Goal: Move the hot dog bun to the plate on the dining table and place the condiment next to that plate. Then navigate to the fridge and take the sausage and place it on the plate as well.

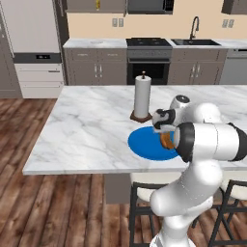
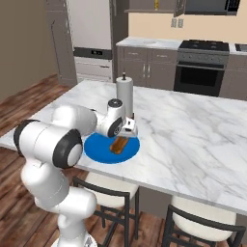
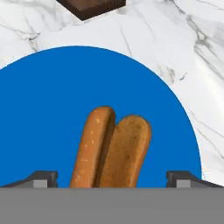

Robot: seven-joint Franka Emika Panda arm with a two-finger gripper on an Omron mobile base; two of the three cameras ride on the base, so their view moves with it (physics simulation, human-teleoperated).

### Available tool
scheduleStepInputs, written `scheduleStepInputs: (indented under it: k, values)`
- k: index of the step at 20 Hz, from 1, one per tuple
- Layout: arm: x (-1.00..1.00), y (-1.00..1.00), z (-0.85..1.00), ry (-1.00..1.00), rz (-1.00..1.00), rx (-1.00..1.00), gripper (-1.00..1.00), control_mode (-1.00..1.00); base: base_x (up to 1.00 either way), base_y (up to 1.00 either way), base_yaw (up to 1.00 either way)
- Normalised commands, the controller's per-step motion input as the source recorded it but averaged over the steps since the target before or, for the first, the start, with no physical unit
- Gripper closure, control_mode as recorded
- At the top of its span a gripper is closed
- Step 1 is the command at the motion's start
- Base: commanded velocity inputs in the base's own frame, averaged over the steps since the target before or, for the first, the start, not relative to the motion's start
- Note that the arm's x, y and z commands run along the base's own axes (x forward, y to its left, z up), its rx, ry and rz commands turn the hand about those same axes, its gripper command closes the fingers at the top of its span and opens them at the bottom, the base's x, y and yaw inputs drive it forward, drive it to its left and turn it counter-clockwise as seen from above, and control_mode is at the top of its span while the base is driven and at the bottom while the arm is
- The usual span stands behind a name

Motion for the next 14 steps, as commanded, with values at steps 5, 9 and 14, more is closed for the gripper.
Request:
scheduleStepInputs:
  k: [5,9,14]
  values:
    - [-0.72,0.01,1.00,0.12,0.05,0.15,-1.00,-1.00,0.00,0.00,0.00]
    - [-0.58,0.18,1.00,0.27,0.02,0.13,-1.00,-1.00,0.00,0.00,0.00]
    - [-0.51,0.31,1.00,0.42,0.00,0.07,-1.00,-1.00,0.00,0.00,0.00]
